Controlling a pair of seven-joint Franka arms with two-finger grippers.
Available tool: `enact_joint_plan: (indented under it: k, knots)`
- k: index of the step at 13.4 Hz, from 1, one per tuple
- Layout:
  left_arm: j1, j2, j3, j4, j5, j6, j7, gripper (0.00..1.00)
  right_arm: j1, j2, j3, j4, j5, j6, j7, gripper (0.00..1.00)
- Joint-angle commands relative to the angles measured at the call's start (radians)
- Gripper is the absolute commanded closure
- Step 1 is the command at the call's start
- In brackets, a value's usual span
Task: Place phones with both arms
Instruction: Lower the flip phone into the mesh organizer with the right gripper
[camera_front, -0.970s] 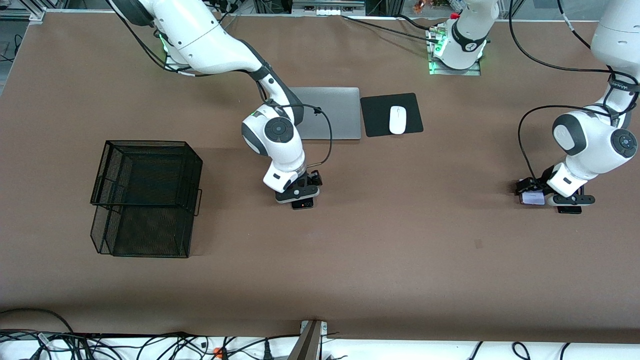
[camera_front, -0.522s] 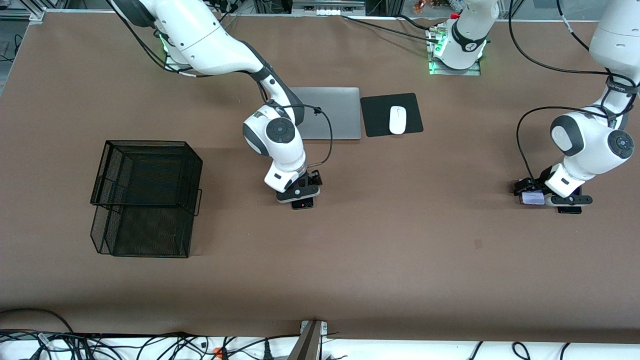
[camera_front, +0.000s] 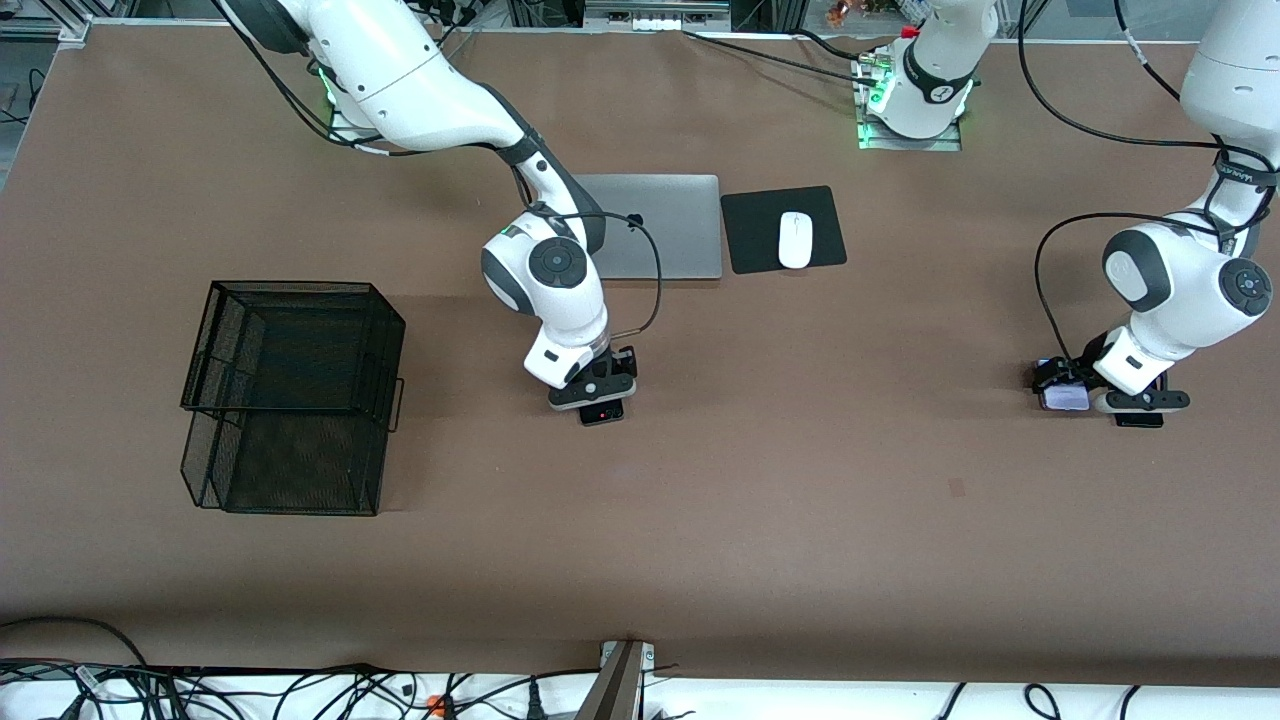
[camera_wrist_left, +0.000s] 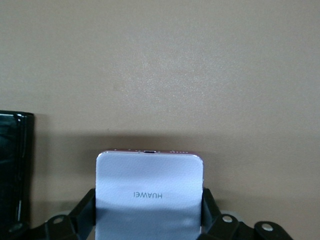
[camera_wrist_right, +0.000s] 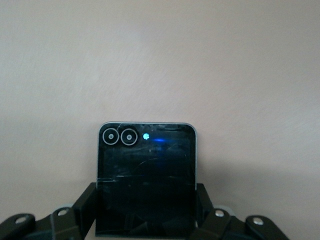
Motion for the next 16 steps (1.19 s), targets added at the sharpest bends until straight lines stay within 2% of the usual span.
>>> enact_joint_plan:
  k: [1, 4, 6, 7, 9, 12, 16]
  knots:
    - [-0.003, 0.012, -0.012, 0.04, -0.022, -0.015, -0.011, 1.0, -0.009, -0.168, -0.055, -0.001, 0.002, -0.208, -0.005, 0.9]
    - [-0.007, 0.001, -0.013, 0.145, -0.02, -0.188, -0.015, 1.0, -0.091, -0.343, -0.072, -0.004, 0.01, -0.422, -0.084, 0.86]
    - [-0.035, 0.001, -0.012, 0.227, -0.013, -0.318, -0.053, 1.0, -0.16, -0.425, -0.09, -0.007, 0.061, -0.531, -0.22, 0.86]
    - [-0.064, 0.003, -0.012, 0.254, -0.008, -0.357, -0.096, 1.0, -0.182, -0.464, -0.13, -0.011, 0.109, -0.601, -0.325, 0.86]
    - [-0.14, 0.007, -0.009, 0.27, -0.006, -0.377, -0.223, 1.0, -0.184, -0.533, -0.26, -0.056, 0.164, -0.7, -0.518, 0.86]
    - [-0.3, 0.019, -0.003, 0.269, 0.038, -0.385, -0.465, 1.0, -0.184, -0.639, -0.395, -0.249, 0.198, -0.633, -0.673, 0.86]
    - [-0.527, 0.026, -0.007, 0.284, 0.06, -0.438, -0.743, 1.0, -0.184, -0.736, -0.478, -0.547, 0.201, -0.366, -0.707, 0.86]
